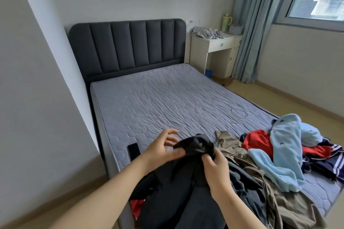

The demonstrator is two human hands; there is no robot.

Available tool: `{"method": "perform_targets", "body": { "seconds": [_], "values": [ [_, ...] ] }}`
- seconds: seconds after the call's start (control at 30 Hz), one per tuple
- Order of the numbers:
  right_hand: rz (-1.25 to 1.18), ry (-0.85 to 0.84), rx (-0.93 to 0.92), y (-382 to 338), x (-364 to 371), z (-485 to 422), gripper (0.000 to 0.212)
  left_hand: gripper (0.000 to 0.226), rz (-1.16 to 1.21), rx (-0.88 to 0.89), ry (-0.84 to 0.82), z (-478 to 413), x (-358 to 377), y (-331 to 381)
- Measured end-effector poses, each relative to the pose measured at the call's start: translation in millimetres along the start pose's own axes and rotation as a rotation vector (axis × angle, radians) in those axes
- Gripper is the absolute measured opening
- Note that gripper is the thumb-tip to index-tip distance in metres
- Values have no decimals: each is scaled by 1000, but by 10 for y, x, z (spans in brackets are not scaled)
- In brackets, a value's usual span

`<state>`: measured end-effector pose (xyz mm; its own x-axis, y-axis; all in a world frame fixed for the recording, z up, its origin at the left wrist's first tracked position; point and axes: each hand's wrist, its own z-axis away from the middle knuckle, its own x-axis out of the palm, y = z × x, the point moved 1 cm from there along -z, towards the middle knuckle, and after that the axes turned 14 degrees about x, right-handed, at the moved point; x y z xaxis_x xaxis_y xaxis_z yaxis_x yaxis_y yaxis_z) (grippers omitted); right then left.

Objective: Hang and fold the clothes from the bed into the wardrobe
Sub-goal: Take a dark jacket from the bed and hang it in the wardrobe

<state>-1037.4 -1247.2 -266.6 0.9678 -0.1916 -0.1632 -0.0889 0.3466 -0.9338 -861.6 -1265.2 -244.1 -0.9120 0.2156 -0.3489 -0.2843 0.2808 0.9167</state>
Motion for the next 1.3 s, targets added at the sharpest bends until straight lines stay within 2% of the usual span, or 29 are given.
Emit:
{"method": "perform_targets", "body": {
  "seconds": [0.07,0.1,0.13,0.17,0.2,0.3,0.33,0.4,0.47,0.53,0.6,0.63,0.7,0.73,0.8,0.87,0.93,1.0,1.03,1.07,1.13,1.2,1.27,1.3],
  "values": [
    [-217,18,116,28,-75,-58,15,67,-42,-100,-157,104,38,-170],
    [-285,35,154,33,-113,-76,17,59,-75,-116,-195,139,64,-241],
    [-309,51,168,29,-146,-83,19,39,-117,-110,-174,142,90,-322],
    [-301,59,165,31,-176,-87,21,17,-158,-106,-106,125,115,-357],
    [-258,59,160,42,-204,-88,21,13,-175,-120,-21,97,129,-377],
    [63,62,205,75,-265,-50,5,22,-80,-143,249,-68,151,-299],
    [244,77,231,83,-280,-23,10,24,-90,-96,307,-127,151,-214],
    [530,141,208,96,-305,2,51,25,-108,46,369,-240,147,1],
    [519,131,42,35,-256,73,87,25,-96,154,356,-339,163,232],
    [482,-7,-92,-43,-148,147,98,25,-43,229,236,-403,202,459],
    [484,-71,-111,-83,-72,151,87,24,-33,280,76,-434,258,631],
    [448,-85,-101,-87,-69,112,65,23,-48,299,35,-442,277,687],
    [304,-86,-16,-92,-127,48,5,24,-93,311,85,-447,277,722],
    [192,-111,59,-77,-172,11,16,23,-143,305,156,-450,264,694],
    [-63,-190,222,-5,-231,-18,23,21,-269,245,280,-409,229,599],
    [-195,-199,321,54,-275,-18,26,26,-262,159,286,-315,223,453],
    [-286,-176,372,92,-310,-35,29,52,-122,49,80,-197,286,286],
    [-331,-165,395,91,-323,-52,30,99,-60,-89,-246,-51,413,128],
    [-338,-170,400,67,-322,-39,31,113,-78,-146,-355,18,477,83],
    [-330,-179,393,48,-319,-26,30,120,-98,-175,-395,60,519,47],
    [-318,-192,371,47,-310,-19,27,111,-66,-182,-345,67,531,12],
    [-311,-210,342,50,-332,-13,23,77,-61,-160,-343,13,464,24],
    [-300,-226,324,93,-371,-13,20,42,-244,-138,-418,-74,343,52],
    [-286,-246,309,120,-388,-5,17,32,-342,-138,-428,-128,268,68]
  ]
}}
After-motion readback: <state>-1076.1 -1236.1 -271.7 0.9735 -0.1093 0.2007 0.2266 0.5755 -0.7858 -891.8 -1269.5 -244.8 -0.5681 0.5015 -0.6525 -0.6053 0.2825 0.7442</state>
